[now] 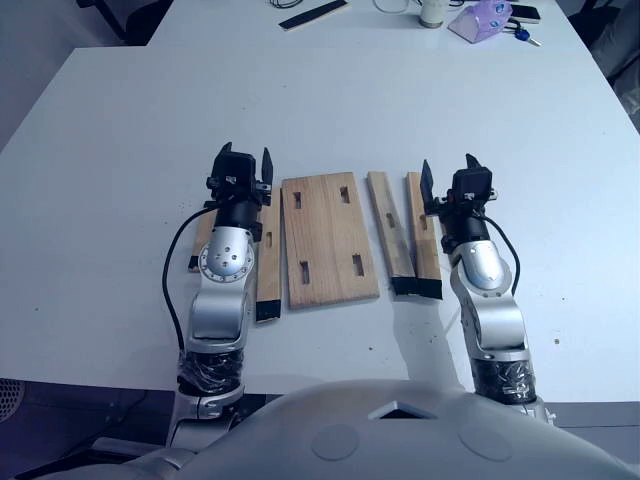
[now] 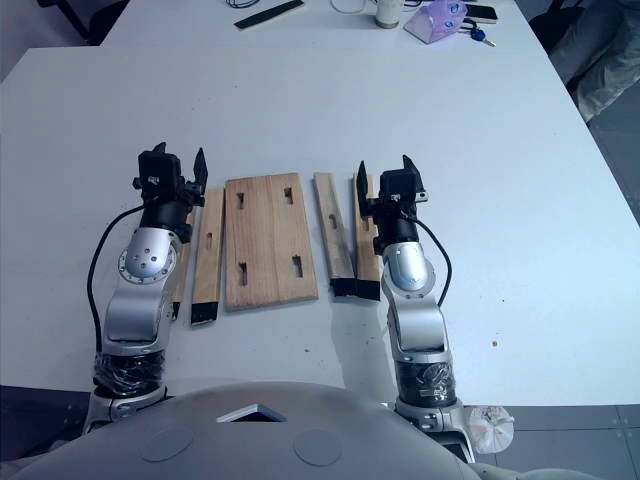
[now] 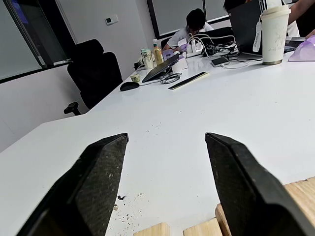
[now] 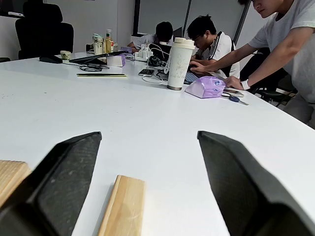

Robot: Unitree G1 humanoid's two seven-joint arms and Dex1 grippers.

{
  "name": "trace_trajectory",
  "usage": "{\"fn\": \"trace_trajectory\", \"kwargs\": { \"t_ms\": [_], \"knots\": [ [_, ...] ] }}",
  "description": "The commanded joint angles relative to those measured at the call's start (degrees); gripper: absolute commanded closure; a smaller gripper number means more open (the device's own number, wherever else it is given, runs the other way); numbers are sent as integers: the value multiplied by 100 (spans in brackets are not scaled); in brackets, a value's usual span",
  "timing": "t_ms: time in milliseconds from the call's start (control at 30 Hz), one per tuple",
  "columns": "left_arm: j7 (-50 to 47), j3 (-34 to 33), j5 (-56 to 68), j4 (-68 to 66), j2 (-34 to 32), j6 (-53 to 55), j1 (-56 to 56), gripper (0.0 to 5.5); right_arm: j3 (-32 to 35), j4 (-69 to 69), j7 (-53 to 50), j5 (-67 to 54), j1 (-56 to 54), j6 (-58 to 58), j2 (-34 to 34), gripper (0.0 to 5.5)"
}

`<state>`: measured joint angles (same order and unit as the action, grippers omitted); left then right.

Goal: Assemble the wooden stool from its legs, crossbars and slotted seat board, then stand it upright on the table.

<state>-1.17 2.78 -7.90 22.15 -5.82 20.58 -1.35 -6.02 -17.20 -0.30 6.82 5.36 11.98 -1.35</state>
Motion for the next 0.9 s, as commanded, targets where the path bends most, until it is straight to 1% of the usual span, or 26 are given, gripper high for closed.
{"fn": "trace_trajectory", "kwargs": {
  "t_ms": [33, 900],
  "knots": [
    [-28, 14, -87, 29, 28, 138, 51, 260, 10, -55, 11, -48, -5, 84, 35, 189],
    [-50, -42, -80, -38, 105, 377, 210, 260, 31, 34, -37, -35, -83, 77, 97, 189]
  ]
}}
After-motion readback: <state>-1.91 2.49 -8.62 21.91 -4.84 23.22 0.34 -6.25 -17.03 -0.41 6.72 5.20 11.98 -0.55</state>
